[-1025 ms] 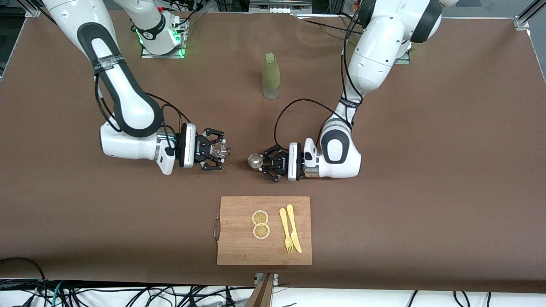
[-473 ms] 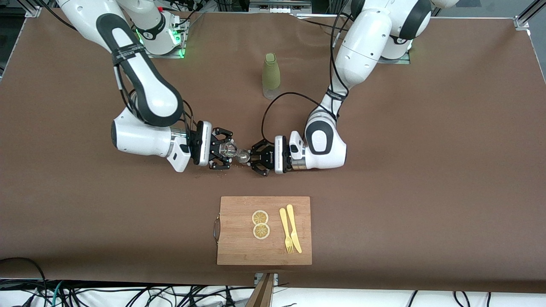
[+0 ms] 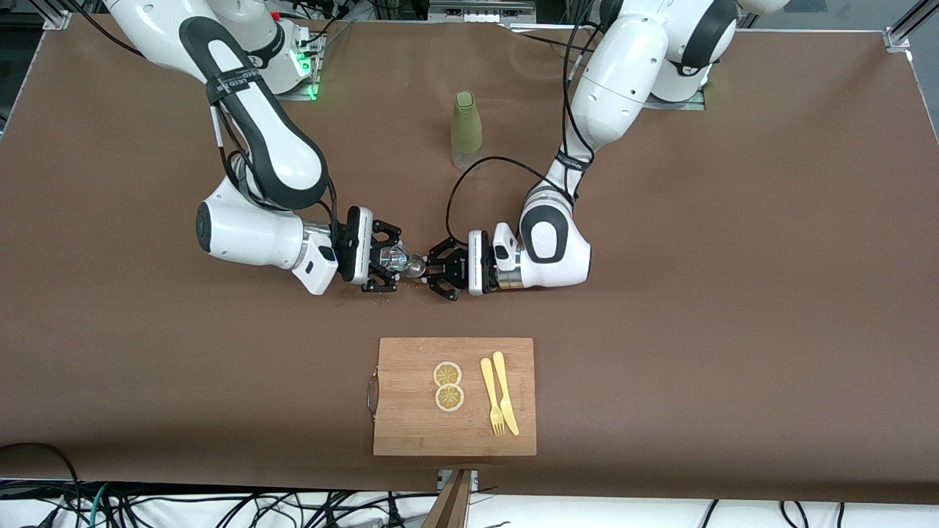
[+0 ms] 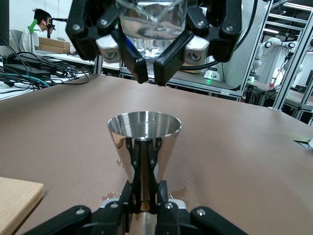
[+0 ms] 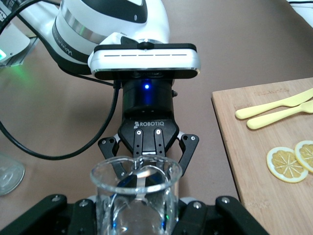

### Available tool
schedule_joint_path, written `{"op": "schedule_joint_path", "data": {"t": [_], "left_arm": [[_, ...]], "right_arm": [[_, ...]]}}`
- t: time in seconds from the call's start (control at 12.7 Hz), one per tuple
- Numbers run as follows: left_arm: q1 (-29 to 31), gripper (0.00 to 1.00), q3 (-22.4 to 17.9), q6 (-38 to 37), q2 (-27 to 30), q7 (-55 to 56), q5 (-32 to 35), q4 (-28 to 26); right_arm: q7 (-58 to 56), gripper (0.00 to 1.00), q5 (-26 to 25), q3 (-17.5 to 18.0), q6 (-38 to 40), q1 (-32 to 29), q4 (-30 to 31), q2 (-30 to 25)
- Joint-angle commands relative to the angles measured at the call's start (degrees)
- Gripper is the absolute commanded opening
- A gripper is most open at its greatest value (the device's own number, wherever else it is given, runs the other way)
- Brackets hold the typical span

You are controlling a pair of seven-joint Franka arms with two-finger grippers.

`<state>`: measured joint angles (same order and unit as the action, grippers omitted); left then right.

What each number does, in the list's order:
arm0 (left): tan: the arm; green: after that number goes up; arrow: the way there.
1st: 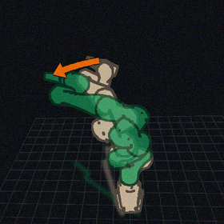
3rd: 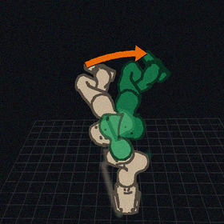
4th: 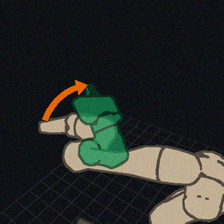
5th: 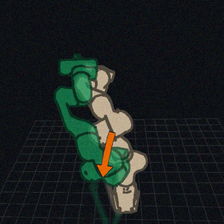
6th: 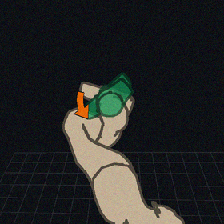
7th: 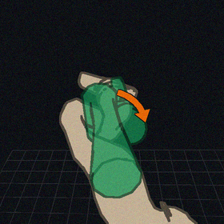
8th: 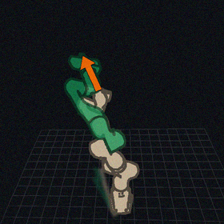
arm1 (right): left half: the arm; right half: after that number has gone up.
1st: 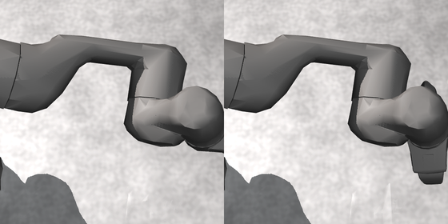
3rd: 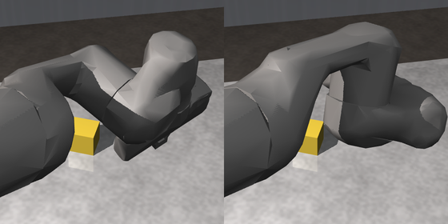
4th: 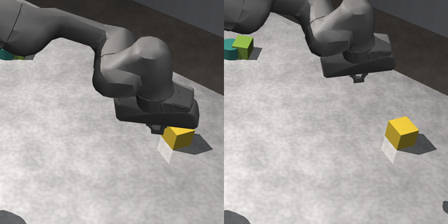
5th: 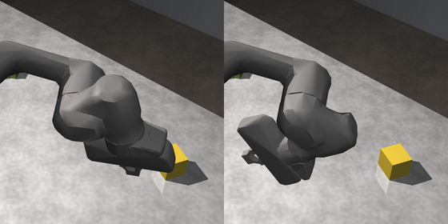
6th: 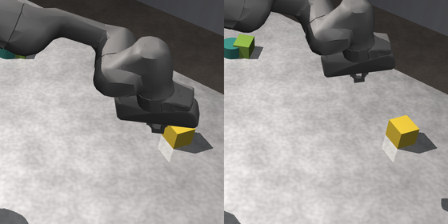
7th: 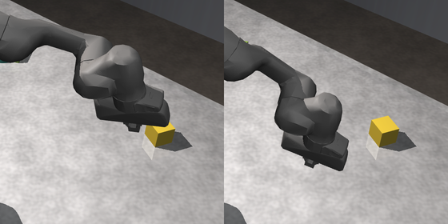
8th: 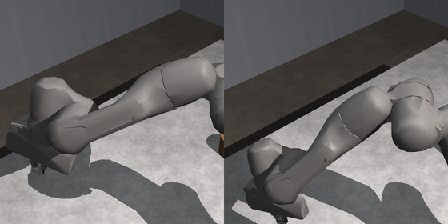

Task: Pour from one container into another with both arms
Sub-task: 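Tilt the glass cup with the right gripper, pouring into the jigger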

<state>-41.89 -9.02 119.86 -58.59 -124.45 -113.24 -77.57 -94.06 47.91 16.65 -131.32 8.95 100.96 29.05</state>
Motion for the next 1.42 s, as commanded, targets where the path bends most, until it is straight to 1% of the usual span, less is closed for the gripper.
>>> {"op": "schedule_joint_path", "data": {"t": [0.0, 0.08, 0.39, 0.71, 0.95, 1.1, 1.34], "left_arm": [[-0.6, 0.00, 0.1, 2.4, -0.8, -5.6, -2.9, 1.2], [-0.6, 0.00, 0.1, 2.4, -0.9, -5.6, -2.9, 1.2], [-0.6, 0.00, 0.1, 2.4, -0.8, -5.7, -2.9, 1.2], [-0.6, 0.00, 0.1, 2.4, -0.8, -5.7, -2.9, 1.2], [-0.6, 0.00, 0.1, 2.3, -0.7, -5.7, -2.9, 1.2], [-0.6, 0.00, 0.1, 2.3, -0.7, -5.7, -2.9, 1.2], [-0.6, 0.00, 0.1, 2.2, -0.7, -5.7, -2.8, 1.2]], "right_arm": [[1.4, 0.14, -3.8, 0.1, -0.6, 0.0, 0.5, -1.1], [1.4, 0.13, -5.6, 0.1, -0.7, 0.0, 0.6, -1.1], [1.7, 0.13, -8.4, 0.1, -1.8, 0.9, 0.5, -1.1], [6.1, 0.12, -16.0, 0.0, -3.0, 2.2, 0.0, -1.1], [9.2, 0.12, -19.7, -0.1, -3.1, 2.6, -0.2, -1.1], [10.8, 0.12, -21.2, -0.1, -3.1, 3.1, -0.4, -1.0], [10.8, 0.12, -21.5, -0.1, -3.1, 3.2, -0.4, -1.0]]}}
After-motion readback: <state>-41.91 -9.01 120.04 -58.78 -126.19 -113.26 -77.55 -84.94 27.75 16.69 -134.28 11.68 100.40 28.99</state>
